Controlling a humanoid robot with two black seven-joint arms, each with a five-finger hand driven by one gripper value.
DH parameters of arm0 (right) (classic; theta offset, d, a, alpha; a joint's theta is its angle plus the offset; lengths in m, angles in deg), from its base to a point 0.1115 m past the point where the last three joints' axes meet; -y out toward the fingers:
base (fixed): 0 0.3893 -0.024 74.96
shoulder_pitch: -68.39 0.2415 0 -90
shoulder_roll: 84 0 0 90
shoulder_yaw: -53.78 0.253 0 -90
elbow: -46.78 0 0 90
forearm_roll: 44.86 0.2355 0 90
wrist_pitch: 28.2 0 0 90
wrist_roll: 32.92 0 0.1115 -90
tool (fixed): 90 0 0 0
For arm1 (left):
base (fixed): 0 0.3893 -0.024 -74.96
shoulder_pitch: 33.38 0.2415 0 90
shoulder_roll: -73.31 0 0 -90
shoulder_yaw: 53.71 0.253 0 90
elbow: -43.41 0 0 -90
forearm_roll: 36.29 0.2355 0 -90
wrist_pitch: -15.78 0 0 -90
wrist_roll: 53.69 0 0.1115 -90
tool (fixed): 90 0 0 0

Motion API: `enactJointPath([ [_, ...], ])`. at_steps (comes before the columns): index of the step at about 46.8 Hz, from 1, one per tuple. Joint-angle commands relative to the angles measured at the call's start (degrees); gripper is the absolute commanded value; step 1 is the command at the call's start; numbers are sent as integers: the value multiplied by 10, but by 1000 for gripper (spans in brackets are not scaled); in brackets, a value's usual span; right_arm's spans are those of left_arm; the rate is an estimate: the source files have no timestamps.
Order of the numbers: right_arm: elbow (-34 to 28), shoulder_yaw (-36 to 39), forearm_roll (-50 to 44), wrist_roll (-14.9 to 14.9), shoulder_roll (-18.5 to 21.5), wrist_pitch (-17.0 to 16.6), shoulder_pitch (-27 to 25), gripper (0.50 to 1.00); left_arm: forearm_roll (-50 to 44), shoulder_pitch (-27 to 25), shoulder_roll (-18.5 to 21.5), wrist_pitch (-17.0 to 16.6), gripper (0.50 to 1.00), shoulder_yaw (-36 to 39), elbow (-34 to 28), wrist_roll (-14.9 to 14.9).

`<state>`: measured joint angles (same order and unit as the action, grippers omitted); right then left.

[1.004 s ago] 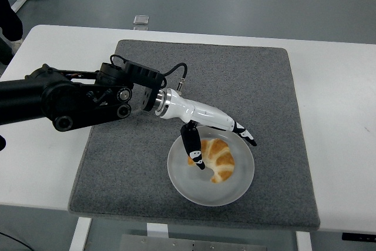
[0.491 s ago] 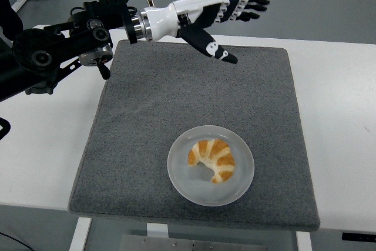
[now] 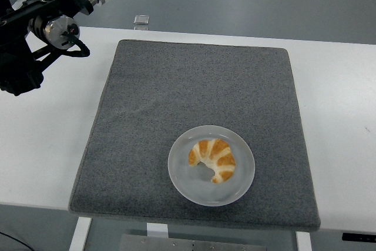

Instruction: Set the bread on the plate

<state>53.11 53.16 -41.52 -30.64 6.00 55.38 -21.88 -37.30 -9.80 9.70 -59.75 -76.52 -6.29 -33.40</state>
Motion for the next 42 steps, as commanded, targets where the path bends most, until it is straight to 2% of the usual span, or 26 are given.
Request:
enactJointPath([
  [1, 0, 0, 0, 0, 0, 0, 0, 952, -40, 11, 18, -1, 999, -1, 0, -5],
  [9, 0, 0, 0, 0, 0, 0, 0, 952, -116, 36, 31, -30, 999, -17, 9, -15],
  [14, 0, 0, 1, 0, 0, 0, 0, 952, -161, 59, 32, -30, 999, -48, 22, -17],
  [20, 0, 1, 0, 0, 0, -1, 0, 952, -171, 86, 24, -32, 999, -85, 36, -16],
  [27, 0, -1, -1, 1, 0, 0, 0, 952, -169, 121, -8, -32, 999, -135, 54, -14],
  [37, 1, 1, 1, 0, 0, -2, 0, 952, -168, 142, -52, -24, 999, -142, 108, -14],
  [42, 2, 5, 5, 0, 0, -1, -1, 952, -168, 153, -57, -16, 1000, -143, 116, -11],
])
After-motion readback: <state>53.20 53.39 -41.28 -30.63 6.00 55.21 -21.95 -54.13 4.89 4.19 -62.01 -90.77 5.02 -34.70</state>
